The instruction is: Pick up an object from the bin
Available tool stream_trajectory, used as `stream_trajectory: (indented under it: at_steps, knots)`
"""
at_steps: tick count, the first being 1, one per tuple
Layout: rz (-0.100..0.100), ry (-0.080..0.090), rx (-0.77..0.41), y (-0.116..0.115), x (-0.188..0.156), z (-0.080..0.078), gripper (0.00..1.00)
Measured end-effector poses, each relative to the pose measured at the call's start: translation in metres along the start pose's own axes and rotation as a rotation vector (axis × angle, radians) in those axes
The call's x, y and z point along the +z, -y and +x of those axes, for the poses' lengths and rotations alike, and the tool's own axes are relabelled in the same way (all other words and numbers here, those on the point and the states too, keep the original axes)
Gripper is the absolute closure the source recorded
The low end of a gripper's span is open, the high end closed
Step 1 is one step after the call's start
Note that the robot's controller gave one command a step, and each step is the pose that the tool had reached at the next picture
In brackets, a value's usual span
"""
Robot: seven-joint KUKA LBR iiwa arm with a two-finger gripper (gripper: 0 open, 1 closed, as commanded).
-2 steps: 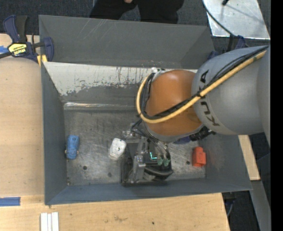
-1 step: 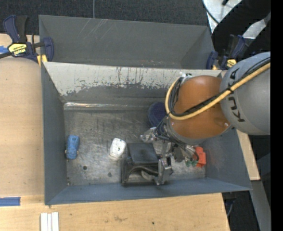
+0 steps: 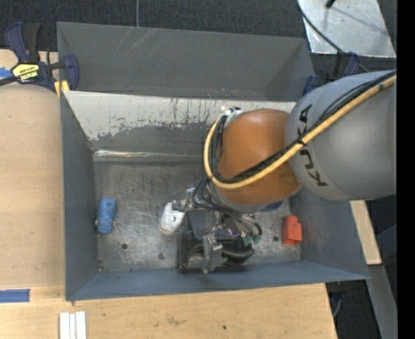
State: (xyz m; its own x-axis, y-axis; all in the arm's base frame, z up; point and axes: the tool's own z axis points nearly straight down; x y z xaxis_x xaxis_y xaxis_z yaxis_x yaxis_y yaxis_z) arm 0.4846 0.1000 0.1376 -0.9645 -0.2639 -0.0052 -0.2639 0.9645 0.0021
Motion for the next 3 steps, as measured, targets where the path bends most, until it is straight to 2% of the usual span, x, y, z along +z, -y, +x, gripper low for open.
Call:
stream_trajectory:
  at_steps: [1, 2, 3]
  knots:
    - [0.003, 0.019, -0.06, 0.059, 0.064, 0.005, 0.0]
    - [0.002, 0.03, -0.062, 0.056, 0.059, 0.001, 1.0]
    - [0.001, -0.003, -0.533, 0.083, -0.059, -0.003, 1.0]
